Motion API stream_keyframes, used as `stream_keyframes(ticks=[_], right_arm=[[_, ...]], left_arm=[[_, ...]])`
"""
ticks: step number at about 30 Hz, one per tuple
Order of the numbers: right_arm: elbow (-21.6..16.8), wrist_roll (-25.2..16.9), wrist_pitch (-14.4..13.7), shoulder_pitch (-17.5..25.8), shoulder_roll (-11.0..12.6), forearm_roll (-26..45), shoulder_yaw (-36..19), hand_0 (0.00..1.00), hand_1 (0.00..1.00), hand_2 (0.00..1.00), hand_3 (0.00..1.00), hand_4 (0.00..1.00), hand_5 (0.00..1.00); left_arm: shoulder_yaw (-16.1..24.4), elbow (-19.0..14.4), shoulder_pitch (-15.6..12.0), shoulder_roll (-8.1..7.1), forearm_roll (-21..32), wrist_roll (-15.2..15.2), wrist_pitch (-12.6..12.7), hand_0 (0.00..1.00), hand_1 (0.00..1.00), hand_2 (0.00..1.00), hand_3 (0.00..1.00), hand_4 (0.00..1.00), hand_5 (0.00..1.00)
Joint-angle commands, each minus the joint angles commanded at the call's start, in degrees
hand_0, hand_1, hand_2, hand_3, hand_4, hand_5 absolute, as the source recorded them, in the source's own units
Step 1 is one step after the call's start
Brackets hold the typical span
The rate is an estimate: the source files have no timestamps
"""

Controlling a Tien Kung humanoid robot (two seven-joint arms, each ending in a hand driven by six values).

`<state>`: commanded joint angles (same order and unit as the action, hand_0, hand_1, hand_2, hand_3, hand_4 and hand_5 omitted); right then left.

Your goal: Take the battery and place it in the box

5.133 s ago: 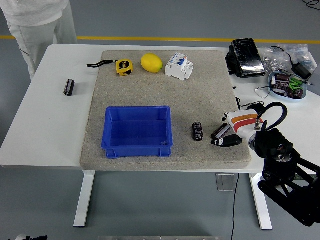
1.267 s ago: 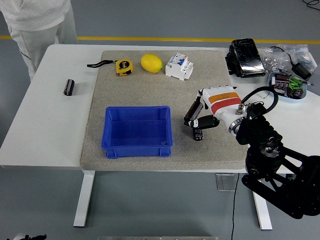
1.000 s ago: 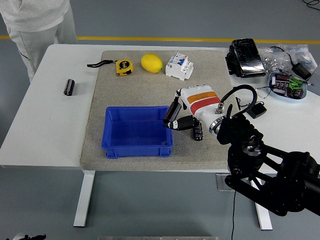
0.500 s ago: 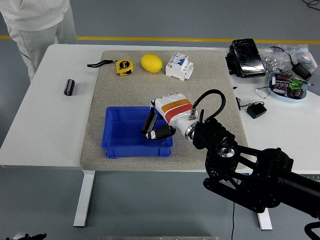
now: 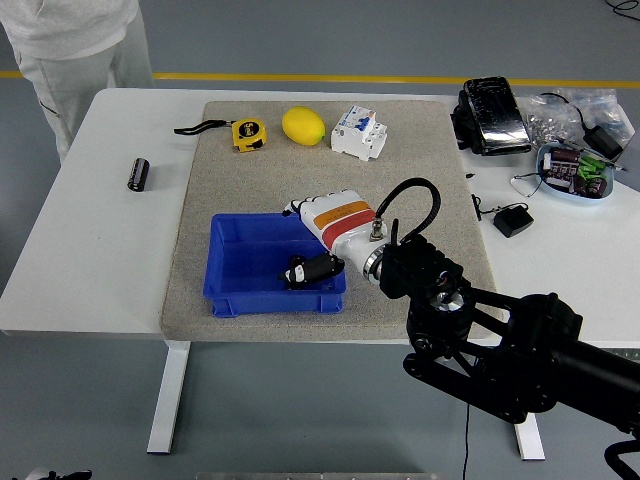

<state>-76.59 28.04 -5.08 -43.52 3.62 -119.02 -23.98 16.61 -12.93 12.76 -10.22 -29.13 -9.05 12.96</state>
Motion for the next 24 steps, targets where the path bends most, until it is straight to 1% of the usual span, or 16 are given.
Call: stream_keyframes(ticks=[2, 6, 8, 10, 11, 13, 15, 16, 17, 18, 20, 24], right_arm=[[-1.10, 0.05, 0.83, -0.15, 0.55, -0.30, -0.75, 0.003, 0.163, 0.714, 0.821, 0.998, 0.625], [-4.14, 0.23, 3.25, -0.68, 2.63, -1.30, -3.16, 0.002, 0.167, 0.712, 0.802, 0.998, 0.621], [-6.09, 0.25, 4.91, -1.01, 4.41, -1.90, -4.54, 0.002, 0.167, 0.712, 0.802, 0.998, 0.621], [-8.01, 0.21, 6.88, -1.31, 6.69, -2.72, -5.54, 0.002, 0.167, 0.712, 0.802, 0.998, 0.621], [-8.62, 0.13, 7.58, -1.39, 7.64, -2.97, -5.75, 0.002, 0.162, 0.699, 0.774, 0.998, 0.608], [-9.47, -0.25, 8.95, -1.46, 9.61, -3.21, -6.01, 0.002, 0.162, 0.699, 0.774, 0.998, 0.608], [-9.61, -0.73, 9.81, -1.37, 11.26, -3.35, -6.13, 0.002, 0.162, 0.699, 0.774, 0.998, 0.608], [-9.48, -0.92, 9.99, -1.32, 11.72, -3.37, -6.15, 0.002, 0.162, 0.699, 0.774, 0.998, 0.608], [-9.18, -1.16, 10.21, -1.23, 12.29, -3.39, -6.10, 0.002, 0.163, 0.696, 0.766, 0.998, 0.634], [-8.68, -1.45, 10.43, -1.12, 12.94, -3.44, -5.93, 0.002, 0.163, 0.696, 0.766, 0.998, 0.634], [-7.50, -1.86, 10.64, -0.94, 13.78, -3.48, -5.26, 0.002, 0.163, 0.696, 0.766, 0.998, 0.634], [-4.73, -2.63, 11.01, -0.43, 14.28, -3.45, -3.99, 0.002, 0.161, 0.694, 0.765, 0.998, 0.633]], left_arm=[[0.05, 0.00, 0.00, 0.00, -0.12, -0.03, -0.01, 0.701, 0.673, 0.714, 0.592, 0.606, 0.487], [0.12, 0.05, -0.07, -0.05, -0.22, -0.01, 0.00, 0.702, 0.673, 0.714, 0.592, 0.606, 0.486], [0.15, 0.09, -0.07, -0.09, -0.27, 0.01, 0.01, 0.702, 0.673, 0.714, 0.592, 0.606, 0.486], [0.05, 0.13, -0.04, -0.11, -0.14, 0.09, 0.05, 0.702, 0.673, 0.714, 0.592, 0.606, 0.486], [0.03, 0.16, -0.03, -0.12, -0.08, 0.12, 0.07, 0.701, 0.670, 0.713, 0.592, 0.606, 0.486], [-0.01, 0.20, 0.00, -0.11, 0.06, 0.17, 0.11, 0.701, 0.670, 0.713, 0.592, 0.606, 0.486], [-0.13, 0.22, 0.02, -0.11, 0.24, 0.22, 0.13, 0.701, 0.670, 0.713, 0.592, 0.606, 0.486], [-0.17, 0.23, 0.03, -0.10, 0.30, 0.25, 0.13, 0.701, 0.670, 0.713, 0.592, 0.606, 0.486], [-0.20, 0.24, 0.04, -0.09, 0.35, 0.26, 0.14, 0.702, 0.669, 0.713, 0.592, 0.607, 0.486], [-0.20, 0.25, 0.04, -0.08, 0.37, 0.27, 0.14, 0.702, 0.669, 0.713, 0.592, 0.607, 0.486], [-0.23, 0.26, 0.04, -0.03, 0.43, 0.29, 0.13, 0.702, 0.669, 0.713, 0.592, 0.607, 0.486], [-0.45, 0.18, 0.10, 0.07, 0.65, 0.33, 0.06, 0.701, 0.672, 0.713, 0.593, 0.607, 0.486]])
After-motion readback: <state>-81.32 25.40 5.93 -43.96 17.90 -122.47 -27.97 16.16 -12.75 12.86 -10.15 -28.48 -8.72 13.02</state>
